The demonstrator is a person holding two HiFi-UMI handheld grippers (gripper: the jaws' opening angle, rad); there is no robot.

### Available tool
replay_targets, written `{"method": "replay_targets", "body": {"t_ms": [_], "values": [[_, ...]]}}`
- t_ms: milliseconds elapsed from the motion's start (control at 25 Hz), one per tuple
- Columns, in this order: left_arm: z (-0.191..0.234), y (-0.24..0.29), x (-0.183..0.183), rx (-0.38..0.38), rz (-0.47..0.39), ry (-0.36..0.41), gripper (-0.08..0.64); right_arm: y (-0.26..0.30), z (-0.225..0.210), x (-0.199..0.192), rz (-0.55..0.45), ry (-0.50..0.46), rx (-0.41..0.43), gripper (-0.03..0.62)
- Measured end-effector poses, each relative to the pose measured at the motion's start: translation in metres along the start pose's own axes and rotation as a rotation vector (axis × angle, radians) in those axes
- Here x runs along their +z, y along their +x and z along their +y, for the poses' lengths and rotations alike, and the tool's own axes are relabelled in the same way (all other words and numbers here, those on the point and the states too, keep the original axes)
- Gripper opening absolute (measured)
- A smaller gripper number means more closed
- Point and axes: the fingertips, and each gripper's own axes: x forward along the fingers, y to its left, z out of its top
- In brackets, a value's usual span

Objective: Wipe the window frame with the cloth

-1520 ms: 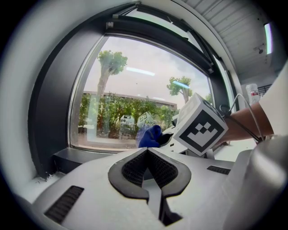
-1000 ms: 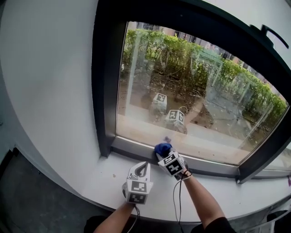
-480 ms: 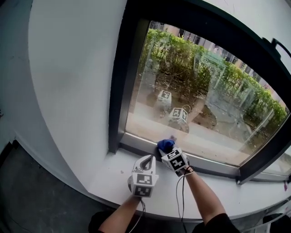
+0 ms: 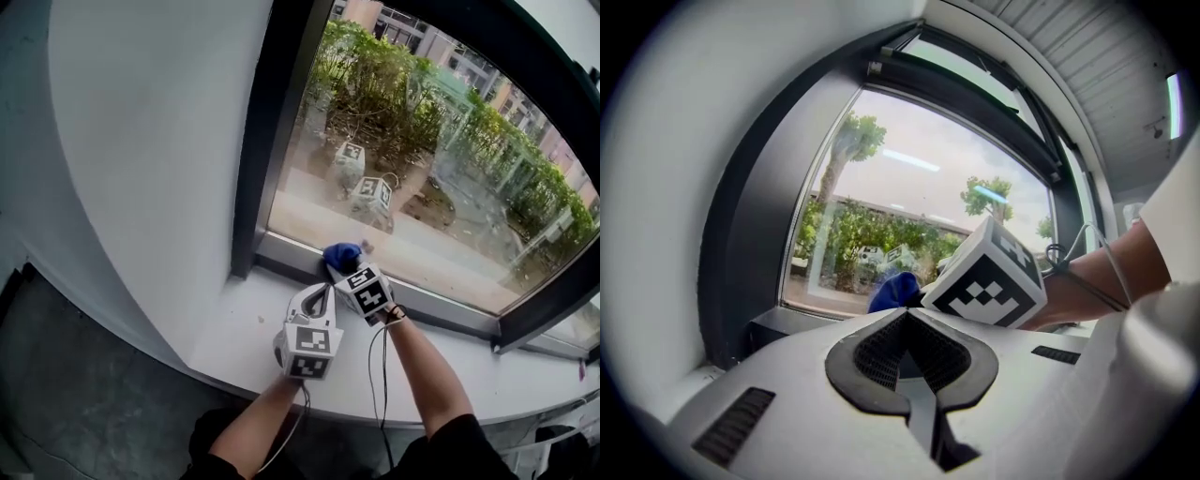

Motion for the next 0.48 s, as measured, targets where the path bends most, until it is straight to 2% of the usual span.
{"method": "replay_targets", "body": {"t_ms": [160,320,480], "values": [[0.01,0.001,-0.003,0.004,-0.002,-0.036,0.006,0.003,0.002,0.003,0.007,0.01,0.006,0.041],[0.025,0.0,-0.009,0.024,0.003,-0.033,0.006,0.005,0.002,0.005,-0.007,0.023,0.012,0.041],[0.02,-0.002,0.004,0.007,-0.007,-0.044,0.006,0.003,0.001,0.008,-0.014,0.003,0.016,0.041]]}}
